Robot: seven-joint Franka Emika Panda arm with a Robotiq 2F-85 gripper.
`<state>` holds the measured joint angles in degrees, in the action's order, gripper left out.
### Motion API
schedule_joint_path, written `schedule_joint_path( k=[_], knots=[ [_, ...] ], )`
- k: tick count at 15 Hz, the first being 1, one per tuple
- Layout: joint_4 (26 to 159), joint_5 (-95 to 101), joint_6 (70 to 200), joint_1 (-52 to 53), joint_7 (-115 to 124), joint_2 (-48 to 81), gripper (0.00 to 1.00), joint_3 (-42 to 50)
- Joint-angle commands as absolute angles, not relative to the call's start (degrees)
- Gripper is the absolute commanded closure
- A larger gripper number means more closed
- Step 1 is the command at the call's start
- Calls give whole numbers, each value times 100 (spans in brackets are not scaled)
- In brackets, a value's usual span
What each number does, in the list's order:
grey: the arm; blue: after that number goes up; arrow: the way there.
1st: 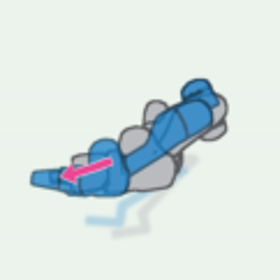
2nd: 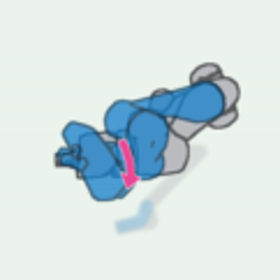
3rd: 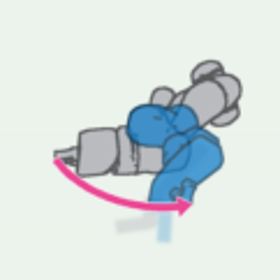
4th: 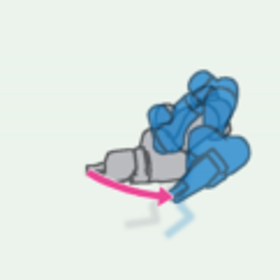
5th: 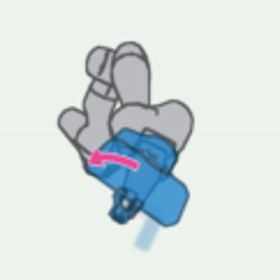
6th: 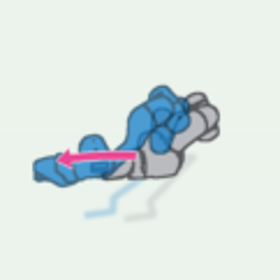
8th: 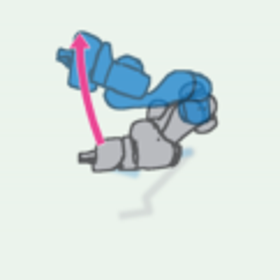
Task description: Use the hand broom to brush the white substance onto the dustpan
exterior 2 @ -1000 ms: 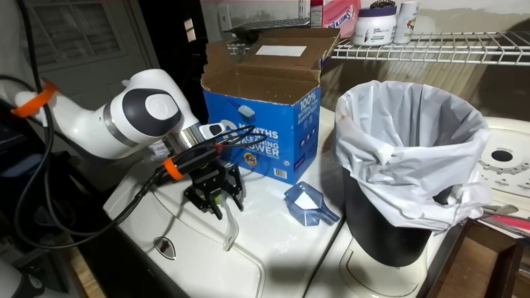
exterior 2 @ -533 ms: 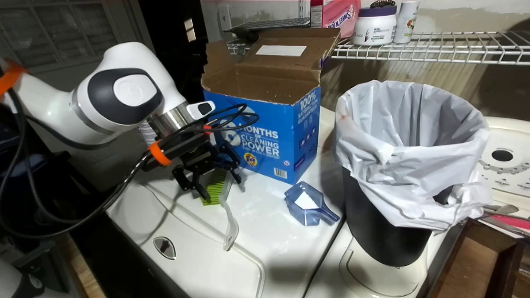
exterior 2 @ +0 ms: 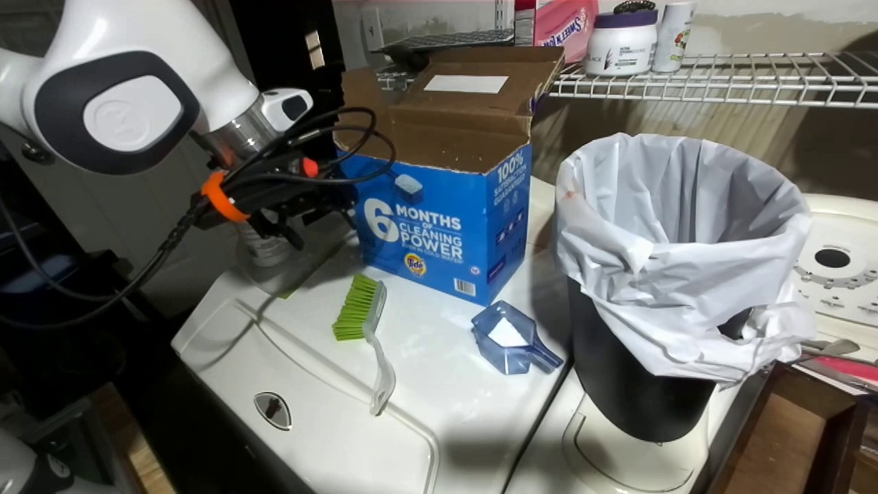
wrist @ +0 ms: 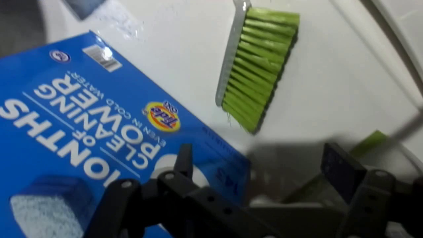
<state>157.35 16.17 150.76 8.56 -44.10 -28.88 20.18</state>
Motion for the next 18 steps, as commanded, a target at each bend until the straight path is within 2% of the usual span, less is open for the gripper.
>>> schedule_joint_path(
  k=[1, 10, 18],
  knots=[
    [15724, 245, 14675, 1550, -5270, -3478, 0, 2373],
    [15708, -1289, 13152, 1557, -5876, -4008, 0, 2197],
    [15697, -1282, 12775, 1129, -5662, -4342, 0, 1745]
  ],
)
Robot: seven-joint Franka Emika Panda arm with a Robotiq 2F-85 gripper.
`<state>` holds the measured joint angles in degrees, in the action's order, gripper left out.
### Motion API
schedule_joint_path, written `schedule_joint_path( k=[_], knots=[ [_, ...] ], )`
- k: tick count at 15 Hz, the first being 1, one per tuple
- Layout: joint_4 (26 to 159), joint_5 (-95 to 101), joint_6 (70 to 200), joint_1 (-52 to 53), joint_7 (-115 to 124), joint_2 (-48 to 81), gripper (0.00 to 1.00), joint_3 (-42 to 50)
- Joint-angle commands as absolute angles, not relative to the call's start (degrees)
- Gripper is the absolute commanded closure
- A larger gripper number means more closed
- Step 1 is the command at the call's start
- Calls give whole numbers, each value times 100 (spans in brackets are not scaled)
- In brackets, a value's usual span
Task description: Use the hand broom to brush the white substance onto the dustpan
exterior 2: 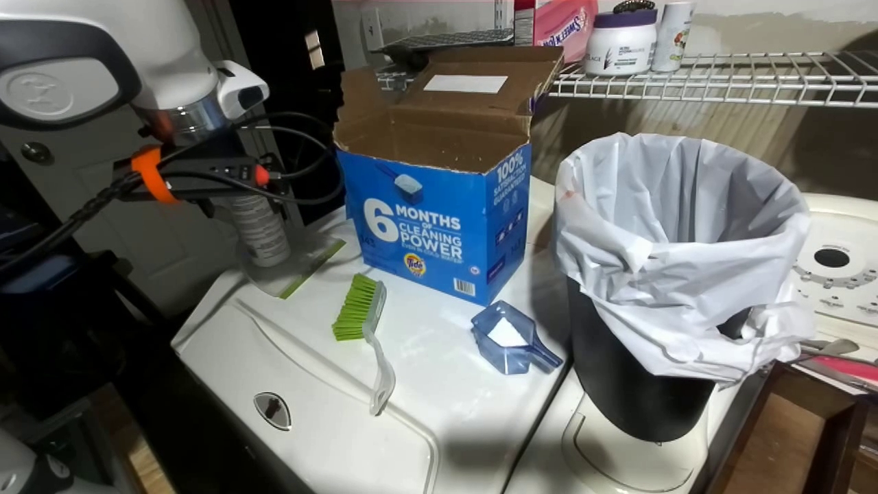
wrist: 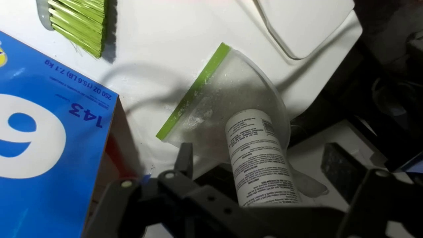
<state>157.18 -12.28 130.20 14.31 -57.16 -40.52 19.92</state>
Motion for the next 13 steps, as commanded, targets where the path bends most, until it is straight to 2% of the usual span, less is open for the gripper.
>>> schedule_joint_path(
  k=[1, 13],
  knots=[
    [15665, -1213, 12695, 1024, -5568, -4398, 0, 1658],
    [15714, -1271, 12851, 958, -5686, -4314, 0, 1618]
  ],
)
